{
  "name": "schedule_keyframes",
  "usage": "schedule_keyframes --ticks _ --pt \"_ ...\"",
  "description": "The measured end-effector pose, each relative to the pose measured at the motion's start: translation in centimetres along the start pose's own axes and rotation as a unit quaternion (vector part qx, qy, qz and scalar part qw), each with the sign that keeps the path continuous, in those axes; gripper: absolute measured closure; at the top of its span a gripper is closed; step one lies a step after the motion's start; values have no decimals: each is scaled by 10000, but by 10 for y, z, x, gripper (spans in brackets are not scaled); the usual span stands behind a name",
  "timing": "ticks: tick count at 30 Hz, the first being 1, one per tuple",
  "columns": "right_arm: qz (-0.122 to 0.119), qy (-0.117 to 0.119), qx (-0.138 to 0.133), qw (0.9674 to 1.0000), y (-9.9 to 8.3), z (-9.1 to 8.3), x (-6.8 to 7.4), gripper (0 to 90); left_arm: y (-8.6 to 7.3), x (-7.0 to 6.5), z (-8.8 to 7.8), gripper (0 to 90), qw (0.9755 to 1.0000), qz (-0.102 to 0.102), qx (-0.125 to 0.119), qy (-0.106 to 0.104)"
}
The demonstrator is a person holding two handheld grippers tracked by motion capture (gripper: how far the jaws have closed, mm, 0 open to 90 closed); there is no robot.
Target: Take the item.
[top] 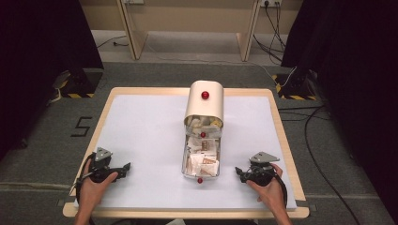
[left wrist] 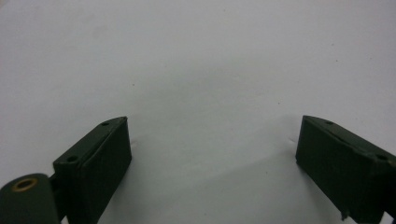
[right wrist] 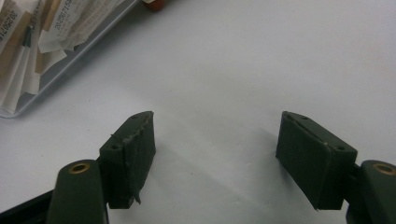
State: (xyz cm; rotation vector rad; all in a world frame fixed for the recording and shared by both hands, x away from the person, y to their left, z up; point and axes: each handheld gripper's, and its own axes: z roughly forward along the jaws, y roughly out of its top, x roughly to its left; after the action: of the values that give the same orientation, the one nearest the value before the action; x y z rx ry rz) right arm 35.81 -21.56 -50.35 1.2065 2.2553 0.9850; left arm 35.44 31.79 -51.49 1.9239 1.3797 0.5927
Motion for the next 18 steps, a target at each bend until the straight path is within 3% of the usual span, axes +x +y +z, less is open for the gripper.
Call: schedule_keyframes --ticks 18 --pt "25 -58 -48 10000 4 -2 3 297 0 0 0 95 10000 -1 2 1"
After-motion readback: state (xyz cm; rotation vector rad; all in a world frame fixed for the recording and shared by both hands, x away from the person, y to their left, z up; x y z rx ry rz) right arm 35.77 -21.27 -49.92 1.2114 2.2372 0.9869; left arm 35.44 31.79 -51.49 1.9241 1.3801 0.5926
